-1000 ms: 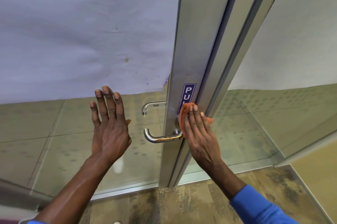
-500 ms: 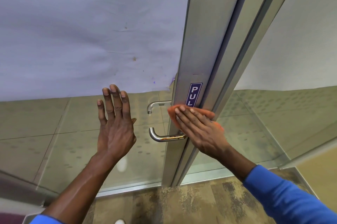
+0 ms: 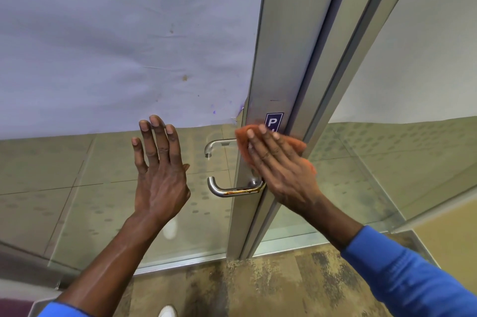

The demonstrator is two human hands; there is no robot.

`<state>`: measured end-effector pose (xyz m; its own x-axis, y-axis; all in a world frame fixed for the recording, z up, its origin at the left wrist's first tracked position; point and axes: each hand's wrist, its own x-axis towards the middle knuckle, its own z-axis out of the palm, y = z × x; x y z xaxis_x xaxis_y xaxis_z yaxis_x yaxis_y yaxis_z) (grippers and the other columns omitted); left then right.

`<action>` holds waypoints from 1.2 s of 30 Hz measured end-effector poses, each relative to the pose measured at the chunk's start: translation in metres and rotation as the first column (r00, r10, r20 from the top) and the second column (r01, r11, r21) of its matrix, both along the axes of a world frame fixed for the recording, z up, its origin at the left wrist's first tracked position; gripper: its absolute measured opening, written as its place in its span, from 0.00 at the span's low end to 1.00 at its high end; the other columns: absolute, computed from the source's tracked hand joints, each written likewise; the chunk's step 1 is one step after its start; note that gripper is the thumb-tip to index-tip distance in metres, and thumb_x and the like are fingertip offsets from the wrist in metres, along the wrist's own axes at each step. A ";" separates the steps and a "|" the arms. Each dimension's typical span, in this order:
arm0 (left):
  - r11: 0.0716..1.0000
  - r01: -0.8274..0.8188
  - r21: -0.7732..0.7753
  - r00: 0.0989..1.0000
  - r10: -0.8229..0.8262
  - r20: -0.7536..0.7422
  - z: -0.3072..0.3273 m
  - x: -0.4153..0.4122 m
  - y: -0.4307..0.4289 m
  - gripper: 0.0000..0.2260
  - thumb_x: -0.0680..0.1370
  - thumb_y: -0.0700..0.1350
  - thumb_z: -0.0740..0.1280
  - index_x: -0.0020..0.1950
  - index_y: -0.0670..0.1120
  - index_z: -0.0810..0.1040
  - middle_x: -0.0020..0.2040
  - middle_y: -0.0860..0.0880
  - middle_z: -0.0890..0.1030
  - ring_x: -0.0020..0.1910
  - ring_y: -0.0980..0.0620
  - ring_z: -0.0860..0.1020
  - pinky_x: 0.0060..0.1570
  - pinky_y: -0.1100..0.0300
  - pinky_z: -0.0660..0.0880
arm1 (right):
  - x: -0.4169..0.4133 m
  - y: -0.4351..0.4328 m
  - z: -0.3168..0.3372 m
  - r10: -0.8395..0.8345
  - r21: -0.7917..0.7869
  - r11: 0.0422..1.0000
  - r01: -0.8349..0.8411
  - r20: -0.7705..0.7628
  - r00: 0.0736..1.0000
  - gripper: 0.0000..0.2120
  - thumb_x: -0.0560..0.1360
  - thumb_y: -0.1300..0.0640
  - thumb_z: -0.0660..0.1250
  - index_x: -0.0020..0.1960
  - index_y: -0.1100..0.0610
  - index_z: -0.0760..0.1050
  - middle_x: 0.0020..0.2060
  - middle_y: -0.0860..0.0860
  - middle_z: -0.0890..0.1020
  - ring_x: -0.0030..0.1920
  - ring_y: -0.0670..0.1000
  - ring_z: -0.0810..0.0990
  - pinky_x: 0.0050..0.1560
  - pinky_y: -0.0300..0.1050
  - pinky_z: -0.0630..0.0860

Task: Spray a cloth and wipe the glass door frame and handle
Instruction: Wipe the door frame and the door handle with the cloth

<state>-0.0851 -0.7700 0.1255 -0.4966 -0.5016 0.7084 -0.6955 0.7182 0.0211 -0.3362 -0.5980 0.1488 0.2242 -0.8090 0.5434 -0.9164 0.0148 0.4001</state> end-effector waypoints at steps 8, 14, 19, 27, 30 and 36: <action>1.000 -0.004 0.001 1.000 0.004 0.009 0.001 0.000 0.001 0.57 0.80 0.40 0.76 0.90 0.38 0.32 0.89 0.37 0.28 0.89 0.36 0.27 0.88 0.40 0.29 | 0.009 0.013 -0.015 -0.083 0.096 0.991 0.088 -0.064 0.995 0.28 0.88 0.63 0.49 0.87 0.66 0.52 0.88 0.62 0.50 0.88 0.65 0.48 0.89 0.60 0.42; 1.000 0.000 0.009 1.000 0.000 0.001 0.001 0.000 0.002 0.57 0.80 0.39 0.76 0.90 0.38 0.32 0.89 0.37 0.27 0.89 0.36 0.27 0.87 0.40 0.28 | 0.013 -0.008 0.045 -0.175 -0.244 0.944 0.222 0.202 0.964 0.24 0.90 0.64 0.44 0.85 0.68 0.59 0.86 0.64 0.50 0.87 0.66 0.48 0.88 0.62 0.49; 1.000 0.001 0.003 1.000 -0.001 -0.008 0.001 -0.001 0.000 0.57 0.80 0.39 0.77 0.90 0.38 0.33 0.89 0.37 0.28 0.89 0.35 0.28 0.88 0.40 0.29 | 0.027 -0.016 0.028 -0.200 -0.228 0.935 0.270 0.288 0.936 0.34 0.85 0.63 0.61 0.86 0.68 0.51 0.85 0.68 0.52 0.87 0.68 0.50 0.88 0.63 0.50; 1.000 -0.013 -0.012 1.000 0.013 -0.005 0.000 -0.001 0.000 0.58 0.78 0.39 0.78 0.90 0.37 0.35 0.90 0.36 0.30 0.90 0.35 0.29 0.88 0.40 0.29 | 0.030 0.022 -0.037 -0.326 0.048 0.945 0.324 0.226 0.918 0.31 0.83 0.67 0.47 0.86 0.67 0.55 0.86 0.66 0.53 0.87 0.65 0.52 0.86 0.63 0.56; 1.000 -0.014 -0.015 1.000 0.014 0.000 -0.001 0.000 -0.001 0.58 0.78 0.39 0.78 0.90 0.37 0.35 0.90 0.36 0.30 0.90 0.35 0.29 0.88 0.40 0.29 | 0.036 0.015 -0.026 -0.339 0.004 0.935 0.356 0.309 0.888 0.30 0.86 0.66 0.36 0.85 0.67 0.58 0.86 0.66 0.55 0.86 0.66 0.55 0.85 0.63 0.61; 1.000 -0.016 -0.014 1.000 0.016 -0.003 -0.002 -0.002 -0.002 0.58 0.78 0.40 0.77 0.90 0.37 0.35 0.90 0.36 0.30 0.90 0.35 0.29 0.88 0.40 0.29 | 0.037 -0.020 0.021 -0.269 -0.218 0.901 0.375 0.396 0.878 0.42 0.81 0.62 0.64 0.87 0.66 0.46 0.87 0.66 0.44 0.88 0.67 0.48 0.89 0.61 0.45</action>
